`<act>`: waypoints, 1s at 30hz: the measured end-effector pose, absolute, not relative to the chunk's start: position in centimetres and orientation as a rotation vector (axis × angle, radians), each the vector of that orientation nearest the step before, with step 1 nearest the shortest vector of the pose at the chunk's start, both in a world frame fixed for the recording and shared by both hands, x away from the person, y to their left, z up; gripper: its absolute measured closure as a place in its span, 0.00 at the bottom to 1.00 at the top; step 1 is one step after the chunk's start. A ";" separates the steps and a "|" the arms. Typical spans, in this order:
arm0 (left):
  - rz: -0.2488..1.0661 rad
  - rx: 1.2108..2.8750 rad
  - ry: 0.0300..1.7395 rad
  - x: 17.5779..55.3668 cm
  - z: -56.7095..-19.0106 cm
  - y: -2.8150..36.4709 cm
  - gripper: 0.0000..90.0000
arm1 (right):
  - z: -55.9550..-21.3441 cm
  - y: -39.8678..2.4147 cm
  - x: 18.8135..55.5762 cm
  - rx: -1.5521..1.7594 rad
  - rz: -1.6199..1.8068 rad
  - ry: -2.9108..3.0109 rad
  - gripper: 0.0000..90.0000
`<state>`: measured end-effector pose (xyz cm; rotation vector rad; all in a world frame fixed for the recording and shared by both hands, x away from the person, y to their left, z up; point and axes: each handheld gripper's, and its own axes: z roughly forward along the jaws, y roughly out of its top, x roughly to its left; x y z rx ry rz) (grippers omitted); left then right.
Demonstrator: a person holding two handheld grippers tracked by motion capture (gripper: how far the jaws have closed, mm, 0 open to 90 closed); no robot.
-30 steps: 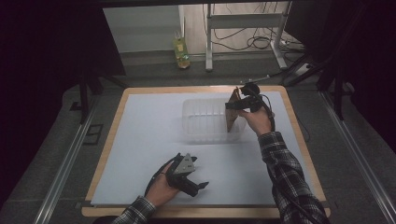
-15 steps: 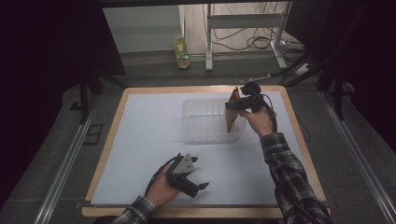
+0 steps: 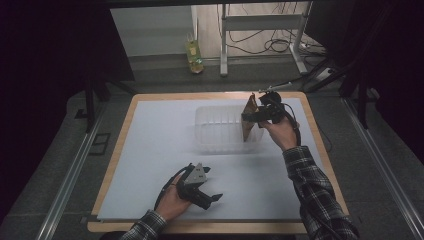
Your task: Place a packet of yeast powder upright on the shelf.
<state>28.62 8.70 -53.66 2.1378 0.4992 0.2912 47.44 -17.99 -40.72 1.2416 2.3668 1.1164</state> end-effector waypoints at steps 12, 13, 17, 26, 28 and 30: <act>0.305 2.120 0.522 28.6 -53.7 8.7 0.02 | -40.4 -18.1 46.1 1.132 1.155 2.390 0.15; 0.313 2.117 0.519 28.6 -53.7 8.8 0.02 | -40.4 -18.1 46.1 1.132 1.155 2.390 0.15; 0.326 2.103 0.525 28.5 -53.5 8.9 0.02 | -40.4 -18.2 45.6 1.118 1.160 2.393 0.13; 0.324 2.098 0.539 28.3 -53.0 9.1 0.02 | -40.3 -18.5 44.6 1.080 1.185 2.402 0.11; 0.324 2.102 0.540 28.3 -53.0 9.1 0.02 | -40.3 -18.6 44.4 1.068 1.189 2.402 0.11; 0.325 2.105 0.541 28.3 -52.9 9.0 0.02 | -40.3 -18.6 44.1 1.056 1.187 2.406 0.11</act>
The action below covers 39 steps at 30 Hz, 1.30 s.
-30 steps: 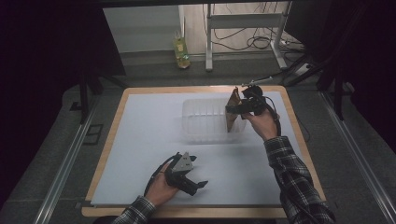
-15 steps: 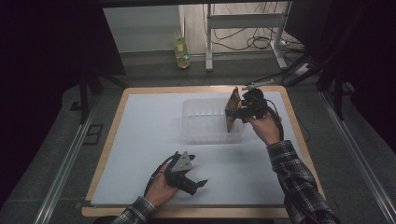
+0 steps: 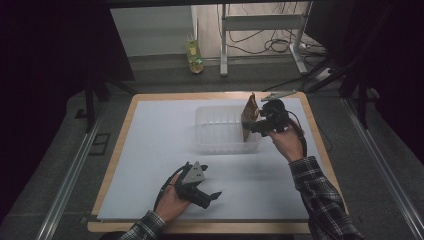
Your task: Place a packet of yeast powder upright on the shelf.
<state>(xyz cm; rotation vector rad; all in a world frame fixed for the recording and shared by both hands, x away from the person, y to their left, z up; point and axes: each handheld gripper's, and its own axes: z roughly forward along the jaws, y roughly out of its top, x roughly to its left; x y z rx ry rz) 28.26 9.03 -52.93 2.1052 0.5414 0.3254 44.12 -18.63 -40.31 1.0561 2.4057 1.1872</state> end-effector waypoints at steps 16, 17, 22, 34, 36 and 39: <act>0.350 2.118 0.523 27.9 -52.8 8.9 0.02 | -40.8 -19.2 42.3 0.979 1.186 2.400 0.08; 0.351 2.118 0.522 27.9 -52.9 8.9 0.02 | -40.8 -19.3 42.2 0.972 1.191 2.397 0.07; 0.355 2.120 0.517 27.8 -52.9 8.9 0.02 | -40.9 -19.7 41.5 0.953 1.204 2.394 0.06; 0.366 2.124 0.512 27.7 -52.9 8.8 0.02 | -41.7 -20.5 39.9 0.921 1.167 2.371 0.00; 0.367 2.124 0.512 27.7 -52.9 8.8 0.02 | -41.9 -20.6 39.6 0.924 1.167 2.362 0.00; 0.367 2.124 0.509 27.7 -52.9 8.8 0.02 | -42.2 -20.7 39.4 0.920 1.162 2.368 0.00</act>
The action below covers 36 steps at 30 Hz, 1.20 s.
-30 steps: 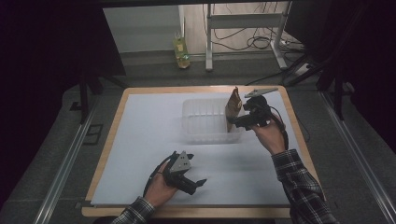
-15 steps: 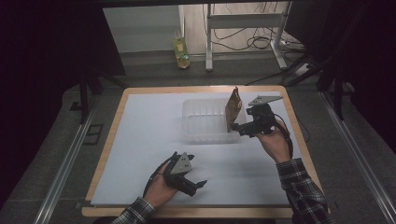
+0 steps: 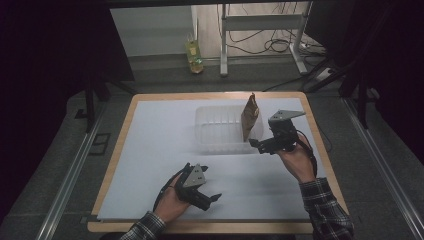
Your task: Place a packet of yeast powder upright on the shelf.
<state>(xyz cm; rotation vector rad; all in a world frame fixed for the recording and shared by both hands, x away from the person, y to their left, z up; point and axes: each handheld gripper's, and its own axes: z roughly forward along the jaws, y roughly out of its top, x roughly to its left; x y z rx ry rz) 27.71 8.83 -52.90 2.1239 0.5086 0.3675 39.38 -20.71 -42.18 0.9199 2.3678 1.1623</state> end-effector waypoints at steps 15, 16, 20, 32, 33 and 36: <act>0.345 2.085 0.538 27.9 -52.5 9.7 0.02 | -44.4 -21.8 38.2 0.945 1.136 2.403 0.00; 0.350 2.088 0.540 27.9 -52.5 9.7 0.02 | -44.4 -21.8 38.2 0.945 1.136 2.403 0.00; 0.357 2.091 0.541 27.9 -52.5 9.8 0.02 | -44.9 -21.8 38.0 0.956 1.129 2.405 0.00; 0.379 2.099 0.541 27.9 -52.4 10.1 0.03 | -45.4 -22.3 36.8 0.949 1.131 2.427 0.00; 0.381 2.101 0.539 27.9 -52.4 10.1 0.03 | -45.5 -22.5 36.5 0.951 1.128 2.430 0.00; 0.387 2.107 0.537 27.8 -52.5 10.1 0.03 | -45.6 -22.7 36.2 0.952 1.134 2.432 0.00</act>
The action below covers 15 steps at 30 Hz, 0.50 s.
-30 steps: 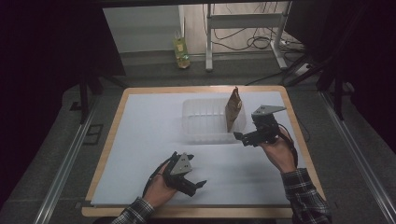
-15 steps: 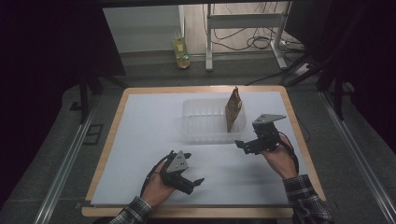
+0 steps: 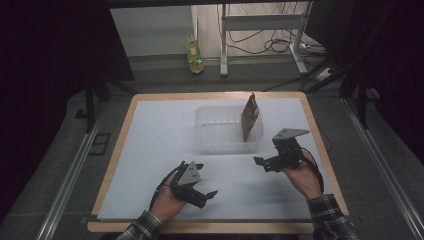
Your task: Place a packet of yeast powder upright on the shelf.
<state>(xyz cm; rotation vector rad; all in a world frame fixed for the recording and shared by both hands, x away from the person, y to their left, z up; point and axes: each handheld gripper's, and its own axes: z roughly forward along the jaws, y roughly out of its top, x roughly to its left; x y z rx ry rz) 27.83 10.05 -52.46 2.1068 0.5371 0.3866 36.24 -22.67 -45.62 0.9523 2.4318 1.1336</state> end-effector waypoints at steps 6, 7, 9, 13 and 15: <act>0.388 2.109 0.537 27.8 -52.5 10.0 0.03 | -45.7 -23.3 35.3 0.953 1.149 2.433 0.00; 0.389 2.109 0.536 27.8 -52.5 10.0 0.03 | -45.7 -23.5 34.9 0.948 1.154 2.432 0.00; 0.389 2.110 0.536 27.8 -52.5 10.0 0.03 | -45.8 -23.6 34.6 0.935 1.161 2.426 0.00; 0.388 2.112 0.536 27.8 -52.5 10.0 0.03 | -46.0 -23.8 34.1 0.922 1.166 2.426 0.00; 0.388 2.113 0.536 27.8 -52.5 10.0 0.03 | -46.4 -24.1 33.7 0.921 1.166 2.428 0.00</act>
